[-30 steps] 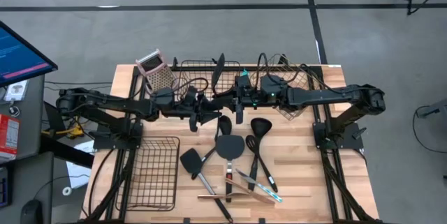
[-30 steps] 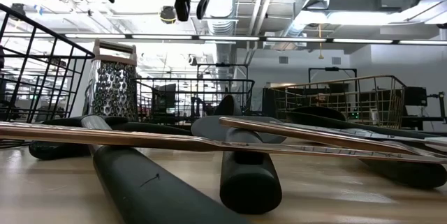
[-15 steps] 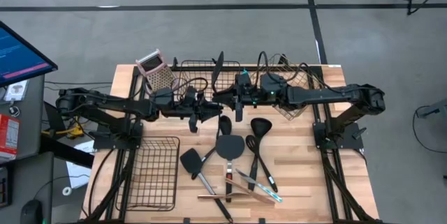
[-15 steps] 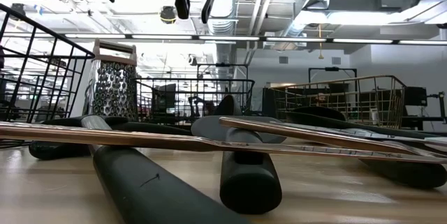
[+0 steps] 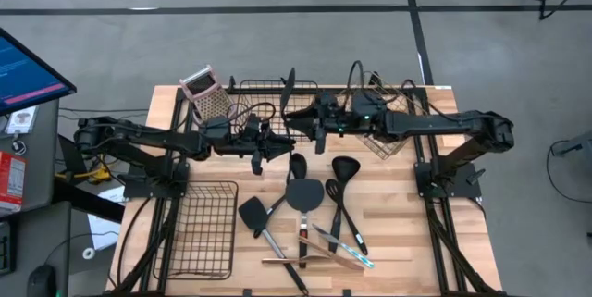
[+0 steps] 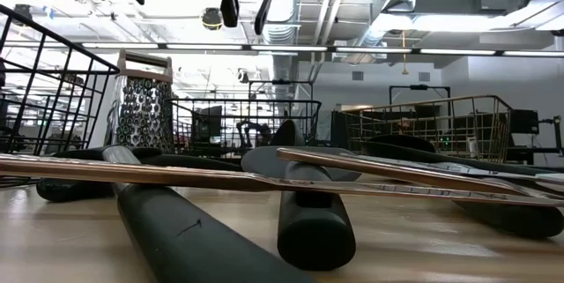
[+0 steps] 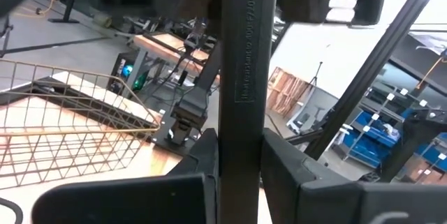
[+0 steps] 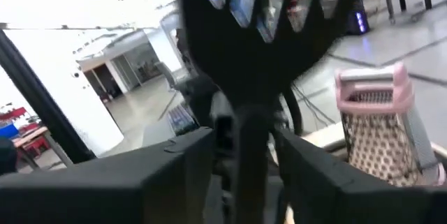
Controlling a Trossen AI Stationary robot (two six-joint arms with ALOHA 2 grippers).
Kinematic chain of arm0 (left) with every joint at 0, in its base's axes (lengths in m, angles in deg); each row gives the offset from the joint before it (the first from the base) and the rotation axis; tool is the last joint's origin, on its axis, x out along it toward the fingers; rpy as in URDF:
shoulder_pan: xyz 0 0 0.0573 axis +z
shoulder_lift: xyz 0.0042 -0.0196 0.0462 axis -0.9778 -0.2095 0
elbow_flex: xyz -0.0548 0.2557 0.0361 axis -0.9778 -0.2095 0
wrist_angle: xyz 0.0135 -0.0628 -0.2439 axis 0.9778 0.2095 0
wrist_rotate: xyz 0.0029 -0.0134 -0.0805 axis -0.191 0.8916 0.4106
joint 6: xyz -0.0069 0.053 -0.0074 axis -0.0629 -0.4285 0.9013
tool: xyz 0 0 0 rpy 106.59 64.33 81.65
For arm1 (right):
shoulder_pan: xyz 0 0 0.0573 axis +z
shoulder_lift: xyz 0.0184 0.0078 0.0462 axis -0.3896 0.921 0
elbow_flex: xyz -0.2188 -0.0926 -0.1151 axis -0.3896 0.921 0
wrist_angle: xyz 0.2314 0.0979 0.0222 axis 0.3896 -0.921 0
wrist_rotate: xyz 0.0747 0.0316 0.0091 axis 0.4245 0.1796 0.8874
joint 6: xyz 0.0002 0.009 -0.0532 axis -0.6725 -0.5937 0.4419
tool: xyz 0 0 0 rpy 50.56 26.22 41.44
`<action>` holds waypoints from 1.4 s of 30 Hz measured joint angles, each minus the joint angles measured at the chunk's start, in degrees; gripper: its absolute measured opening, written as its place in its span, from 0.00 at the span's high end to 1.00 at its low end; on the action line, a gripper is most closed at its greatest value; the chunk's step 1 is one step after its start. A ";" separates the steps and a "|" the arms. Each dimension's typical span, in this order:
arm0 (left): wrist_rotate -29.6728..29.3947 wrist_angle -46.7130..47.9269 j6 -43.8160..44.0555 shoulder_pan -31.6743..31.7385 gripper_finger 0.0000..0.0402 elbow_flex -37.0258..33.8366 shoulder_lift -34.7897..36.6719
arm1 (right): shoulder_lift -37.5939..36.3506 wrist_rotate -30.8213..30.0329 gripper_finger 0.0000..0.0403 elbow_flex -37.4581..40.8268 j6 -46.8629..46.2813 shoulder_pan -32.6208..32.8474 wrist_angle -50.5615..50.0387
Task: Pick & Place Kitchen Items
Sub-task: Put the black slotted spatula into the top left wire basket
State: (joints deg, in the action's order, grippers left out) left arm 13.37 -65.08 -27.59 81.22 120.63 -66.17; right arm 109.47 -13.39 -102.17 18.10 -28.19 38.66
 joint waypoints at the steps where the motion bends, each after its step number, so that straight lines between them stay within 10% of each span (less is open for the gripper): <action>1: -0.19 0.02 0.07 0.00 0.89 0.00 0.07 | -1.15 0.04 0.58 0.00 0.37 -0.06 -0.71; 9: -0.34 2.70 5.40 1.05 0.89 0.04 4.67 | -13.43 -0.04 0.51 0.00 2.16 -0.06 -13.26; 25: -2.30 50.12 -1.61 12.75 0.89 18.33 8.94 | -25.99 -5.31 0.56 0.00 3.24 -0.32 -33.80; 36: -2.14 52.36 -1.47 17.40 0.88 18.37 3.44 | -32.04 -58.06 0.50 -0.04 19.92 -5.06 -32.68; 42: -2.08 52.33 -1.51 17.67 0.88 18.38 2.69 | -32.06 -70.71 0.42 -0.04 26.00 -8.33 -32.82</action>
State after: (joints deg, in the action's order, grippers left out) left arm 11.29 -12.76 -29.10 98.89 139.01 -63.48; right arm 77.41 -84.09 -102.22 44.10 -36.52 5.85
